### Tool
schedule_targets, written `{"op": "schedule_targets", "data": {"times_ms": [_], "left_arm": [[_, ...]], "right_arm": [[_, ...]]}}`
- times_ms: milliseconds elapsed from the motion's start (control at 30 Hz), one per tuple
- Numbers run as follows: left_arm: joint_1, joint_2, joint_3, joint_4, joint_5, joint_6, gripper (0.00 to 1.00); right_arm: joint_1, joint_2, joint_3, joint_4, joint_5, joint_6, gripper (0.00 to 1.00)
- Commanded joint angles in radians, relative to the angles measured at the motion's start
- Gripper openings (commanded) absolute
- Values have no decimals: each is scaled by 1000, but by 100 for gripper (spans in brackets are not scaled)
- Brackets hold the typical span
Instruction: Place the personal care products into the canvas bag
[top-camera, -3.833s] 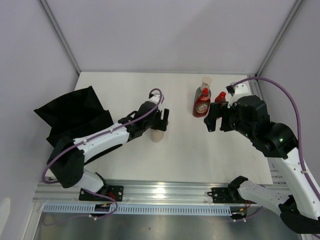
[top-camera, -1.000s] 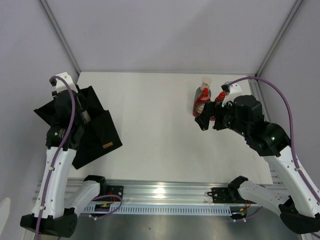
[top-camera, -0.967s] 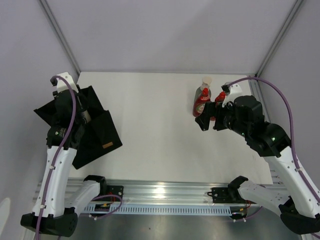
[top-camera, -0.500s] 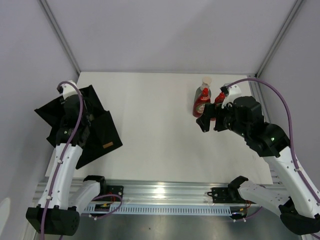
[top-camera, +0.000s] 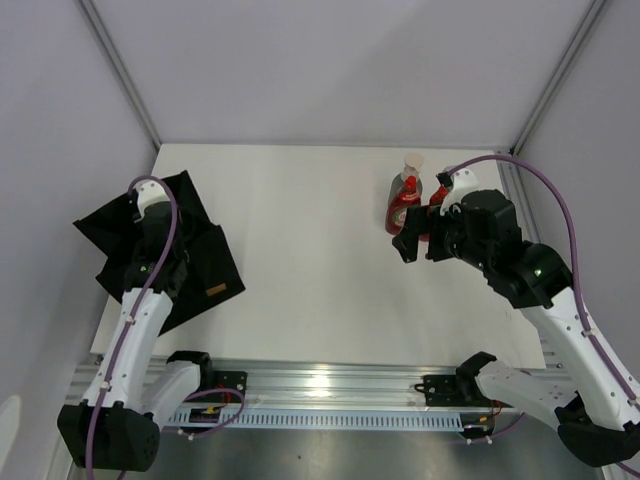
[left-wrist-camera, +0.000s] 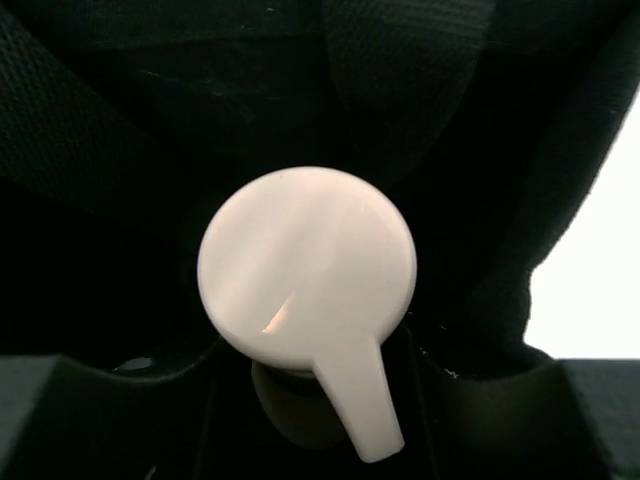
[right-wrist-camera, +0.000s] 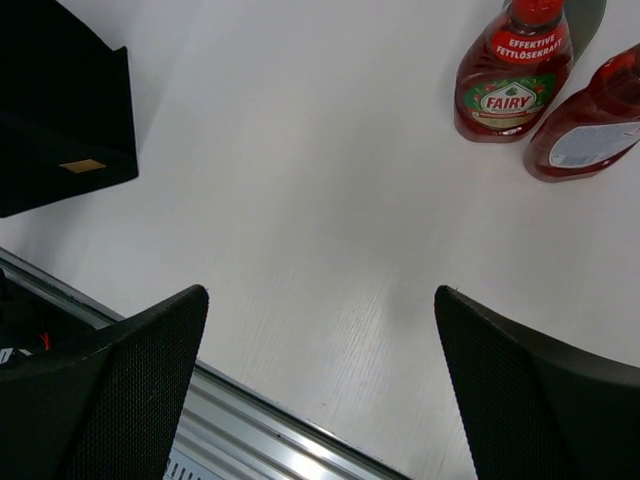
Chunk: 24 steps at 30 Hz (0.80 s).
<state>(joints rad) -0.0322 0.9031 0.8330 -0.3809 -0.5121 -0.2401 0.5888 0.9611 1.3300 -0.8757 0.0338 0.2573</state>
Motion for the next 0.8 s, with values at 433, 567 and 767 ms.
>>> {"op": "schedule_targets", "data": {"times_ms": [433,567,767], "left_arm": [[14,36,-40,99,20,-31,49],[14,37,-29,99,27,-18,62],[14,28,-9,74,35,-18,66]], "right_arm": [[-9,27,3,43,-9,16,99],[-7,30,3,50,-11,26,99],[-9,25,6,53,-12,45,100]]}}
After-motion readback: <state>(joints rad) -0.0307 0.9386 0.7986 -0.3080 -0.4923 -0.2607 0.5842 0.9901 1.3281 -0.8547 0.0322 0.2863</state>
